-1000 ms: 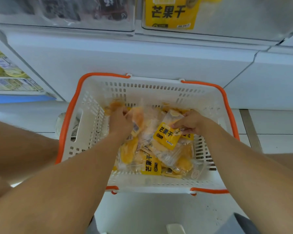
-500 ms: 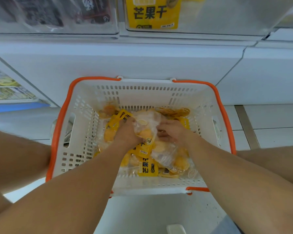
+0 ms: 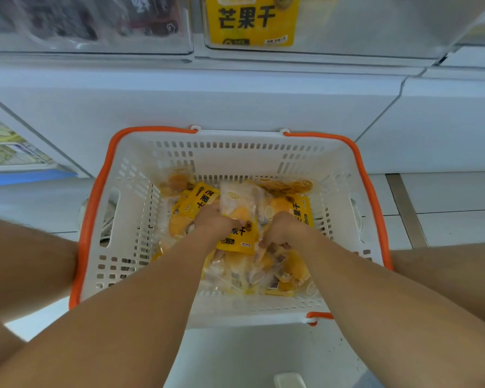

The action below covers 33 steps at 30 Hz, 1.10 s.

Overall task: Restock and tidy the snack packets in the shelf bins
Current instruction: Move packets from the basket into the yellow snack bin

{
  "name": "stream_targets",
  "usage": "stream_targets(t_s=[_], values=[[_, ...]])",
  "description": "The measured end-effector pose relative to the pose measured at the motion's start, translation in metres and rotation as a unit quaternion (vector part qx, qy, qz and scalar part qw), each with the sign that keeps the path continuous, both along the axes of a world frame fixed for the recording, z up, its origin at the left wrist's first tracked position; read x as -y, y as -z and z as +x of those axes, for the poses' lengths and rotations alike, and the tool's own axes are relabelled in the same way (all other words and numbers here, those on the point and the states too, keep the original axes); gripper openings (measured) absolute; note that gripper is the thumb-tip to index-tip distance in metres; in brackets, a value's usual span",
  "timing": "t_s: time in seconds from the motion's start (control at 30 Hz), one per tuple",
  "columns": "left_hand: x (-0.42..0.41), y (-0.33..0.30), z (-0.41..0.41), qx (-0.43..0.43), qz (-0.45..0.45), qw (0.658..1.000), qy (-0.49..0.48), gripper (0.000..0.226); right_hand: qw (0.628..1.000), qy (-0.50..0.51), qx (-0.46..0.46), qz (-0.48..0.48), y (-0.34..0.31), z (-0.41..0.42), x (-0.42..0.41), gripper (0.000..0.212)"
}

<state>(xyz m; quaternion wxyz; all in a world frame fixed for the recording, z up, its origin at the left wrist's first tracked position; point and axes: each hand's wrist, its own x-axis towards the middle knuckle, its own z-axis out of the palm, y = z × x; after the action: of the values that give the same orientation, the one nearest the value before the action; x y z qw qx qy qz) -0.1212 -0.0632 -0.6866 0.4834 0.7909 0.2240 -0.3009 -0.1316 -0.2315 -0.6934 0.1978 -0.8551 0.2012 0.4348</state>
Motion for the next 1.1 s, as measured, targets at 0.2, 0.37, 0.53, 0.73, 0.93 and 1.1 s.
stream_targets(t_s=[0.2, 0.37, 0.53, 0.73, 0.93, 1.1], values=[[-0.021, -0.008, 0.010, 0.064, -0.028, 0.997, -0.018, 0.073, 0.997, 0.009, 0.038, 0.060, -0.004, 0.001, -0.008, 0.050], [-0.045, -0.010, 0.014, 0.123, 0.035, 0.986, -0.102, 0.057, 0.995, -0.062, 0.084, -0.007, 0.007, -0.010, -0.032, 0.050], [-0.055, -0.010, 0.008, 0.105, 0.069, 0.985, -0.115, 0.035, 0.996, -0.046, 0.081, -0.009, 0.005, -0.006, -0.029, 0.035], [-0.054, -0.009, 0.004, 0.050, 0.054, 0.990, -0.117, 0.058, 0.969, 0.170, 0.071, 0.162, -0.010, -0.004, -0.032, 0.039], [-0.049, -0.001, 0.003, 0.043, 0.022, 0.996, -0.074, 0.053, 0.941, 0.237, 0.163, 0.176, -0.007, 0.006, -0.052, 0.020], [-0.052, 0.001, 0.002, 0.017, -0.003, 0.973, -0.231, 0.056, 0.934, 0.104, 0.312, 0.143, -0.047, 0.035, -0.036, 0.021]])
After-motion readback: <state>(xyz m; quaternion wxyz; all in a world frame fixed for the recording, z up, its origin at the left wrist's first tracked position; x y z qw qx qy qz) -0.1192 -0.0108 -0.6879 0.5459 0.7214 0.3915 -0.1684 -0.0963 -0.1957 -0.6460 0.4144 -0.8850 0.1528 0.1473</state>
